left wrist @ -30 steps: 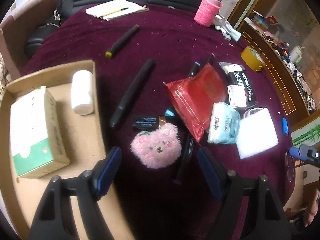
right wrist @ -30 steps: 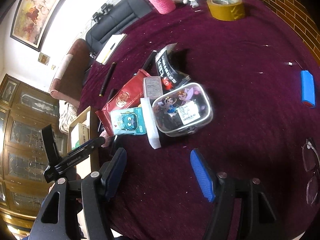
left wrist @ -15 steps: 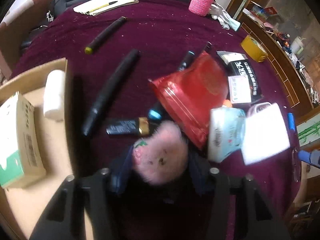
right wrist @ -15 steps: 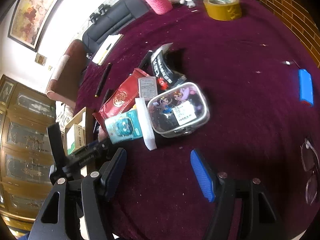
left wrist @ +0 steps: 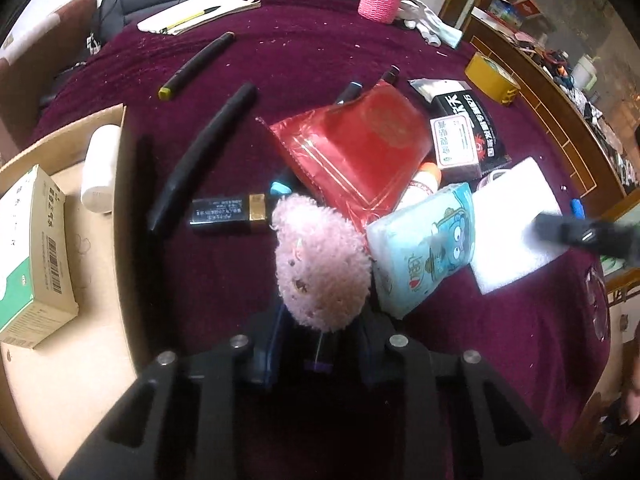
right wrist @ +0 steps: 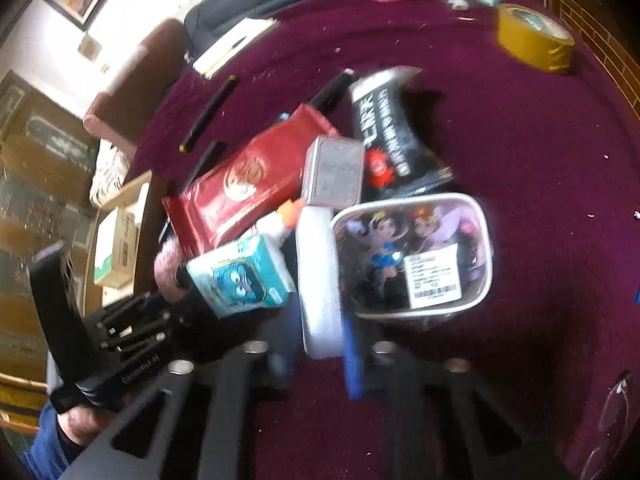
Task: Organize objects
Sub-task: 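Grasp the white foam block with the right gripper while the left gripper holds the pouch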
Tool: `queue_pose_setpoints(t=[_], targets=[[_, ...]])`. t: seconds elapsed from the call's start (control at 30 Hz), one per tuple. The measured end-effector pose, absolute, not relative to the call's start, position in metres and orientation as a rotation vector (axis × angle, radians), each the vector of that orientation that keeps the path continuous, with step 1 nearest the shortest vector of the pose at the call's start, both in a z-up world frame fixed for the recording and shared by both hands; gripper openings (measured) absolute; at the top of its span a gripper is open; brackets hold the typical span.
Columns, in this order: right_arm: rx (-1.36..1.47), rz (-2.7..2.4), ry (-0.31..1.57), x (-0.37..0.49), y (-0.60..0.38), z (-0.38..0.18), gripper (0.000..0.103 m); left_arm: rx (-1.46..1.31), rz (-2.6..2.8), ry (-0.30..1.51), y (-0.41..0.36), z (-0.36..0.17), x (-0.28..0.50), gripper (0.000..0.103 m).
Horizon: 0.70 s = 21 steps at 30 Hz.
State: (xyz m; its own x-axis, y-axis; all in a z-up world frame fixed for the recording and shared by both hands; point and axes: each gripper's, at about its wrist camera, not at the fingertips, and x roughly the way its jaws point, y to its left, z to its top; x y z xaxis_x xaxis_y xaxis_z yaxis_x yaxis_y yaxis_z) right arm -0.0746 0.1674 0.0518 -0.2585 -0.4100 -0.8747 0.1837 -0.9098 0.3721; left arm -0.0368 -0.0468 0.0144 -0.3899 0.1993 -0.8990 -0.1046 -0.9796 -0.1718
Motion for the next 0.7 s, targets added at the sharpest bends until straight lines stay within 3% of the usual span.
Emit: queue_pose_setpoints(t=[0.1, 0.17, 0.27, 0.3, 0.33, 0.37, 0.7], targets=[[1.565, -2.223, -0.251, -0.064, 0.165, 0.063, 0.015, -1.626, 2.461, -0.165, -0.047, 0.015, -0.039, 0.043], [1.531, -2.237, -0.227, -0.058, 0.166, 0.071, 0.015, -1.637, 2.477, -0.176, -0.047, 0.016, -0.042, 0.062], [1.509, -2.238, -0.235, -0.048, 0.169, 0.076, 0.015, -1.634, 2.511, -0.158, -0.049, 0.016, -0.046, 0.065], [1.516, -2.223, -0.252, -0.045, 0.172, 0.075, 0.015, -1.616, 2.515, -0.163, -0.050, 0.016, -0.047, 0.062], [1.519, -2.216, -0.258, -0.044, 0.173, 0.074, 0.015, -1.602, 2.500, -0.189, -0.052, 0.016, -0.048, 0.037], [1.522, -2.218, -0.257, -0.042, 0.174, 0.074, 0.015, -1.613, 2.475, -0.216, -0.053, 0.013, -0.051, 0.031], [1.519, -2.182, -0.346, -0.029, 0.185, 0.074, 0.015, -1.561, 2.496, -0.268, -0.051, 0.024, -0.036, 0.023]])
